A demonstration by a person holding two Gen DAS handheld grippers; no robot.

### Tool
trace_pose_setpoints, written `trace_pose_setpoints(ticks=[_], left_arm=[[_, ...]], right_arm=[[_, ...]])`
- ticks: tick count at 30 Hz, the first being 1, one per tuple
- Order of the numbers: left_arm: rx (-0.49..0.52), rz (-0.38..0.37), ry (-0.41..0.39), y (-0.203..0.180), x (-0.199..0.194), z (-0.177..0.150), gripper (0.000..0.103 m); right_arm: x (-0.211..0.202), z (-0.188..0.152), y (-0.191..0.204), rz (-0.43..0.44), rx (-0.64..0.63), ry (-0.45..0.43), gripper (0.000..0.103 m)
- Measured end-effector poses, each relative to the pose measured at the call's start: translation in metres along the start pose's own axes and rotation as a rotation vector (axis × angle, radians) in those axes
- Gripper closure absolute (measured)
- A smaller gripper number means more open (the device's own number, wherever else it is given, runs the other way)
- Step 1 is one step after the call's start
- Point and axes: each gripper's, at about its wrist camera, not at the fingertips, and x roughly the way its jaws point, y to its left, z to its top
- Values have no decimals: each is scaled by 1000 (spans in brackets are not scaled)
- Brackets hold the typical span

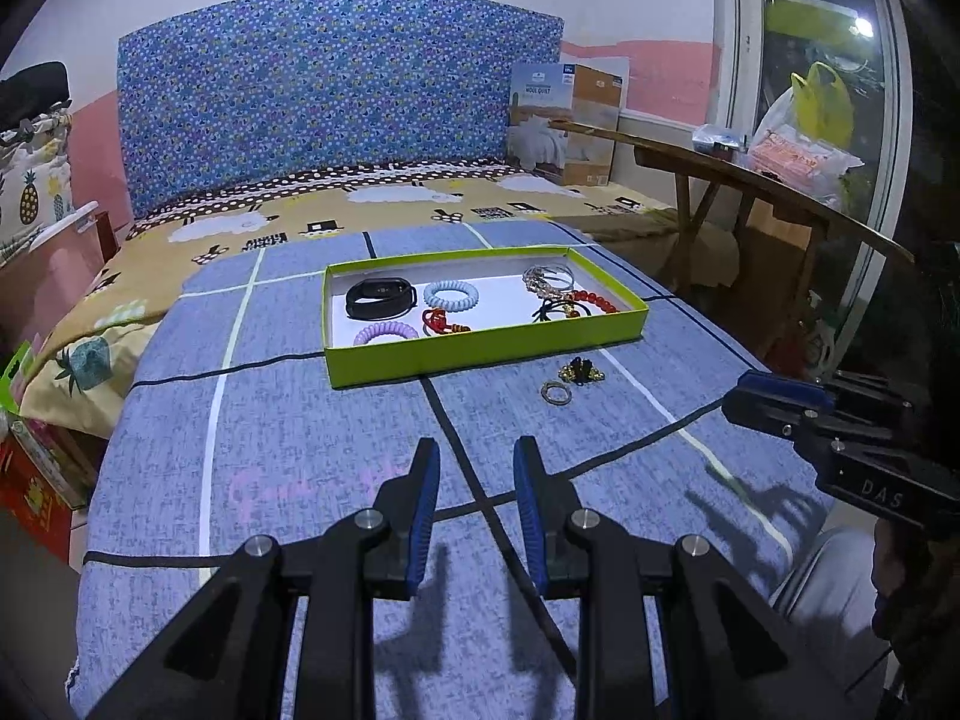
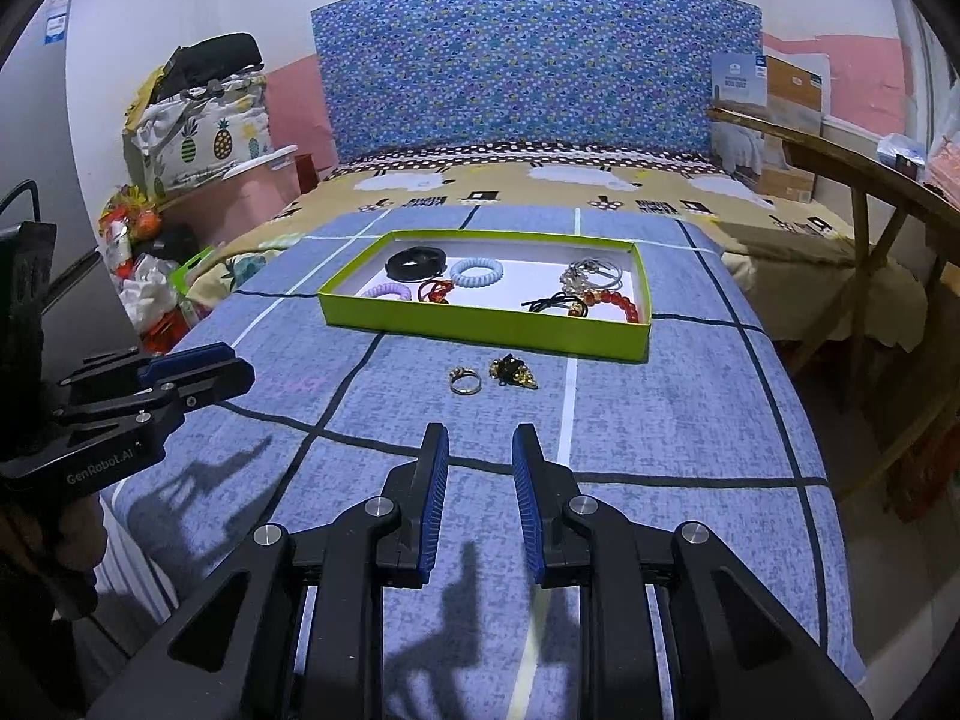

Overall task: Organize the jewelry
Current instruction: 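Grasp gold ring with left gripper while right gripper grasps gold-and-black charm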

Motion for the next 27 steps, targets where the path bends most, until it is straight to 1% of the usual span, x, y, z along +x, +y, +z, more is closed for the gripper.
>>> trace_pose_setpoints(ticks=[13,27], left_arm=[[11,-8,25,-5,17,5,77],[39,-24,38,-9,42,22,77]], right_arm=[[17,2,-6,9,-5,33,80],[66,19,-23,28,-26,97,80]])
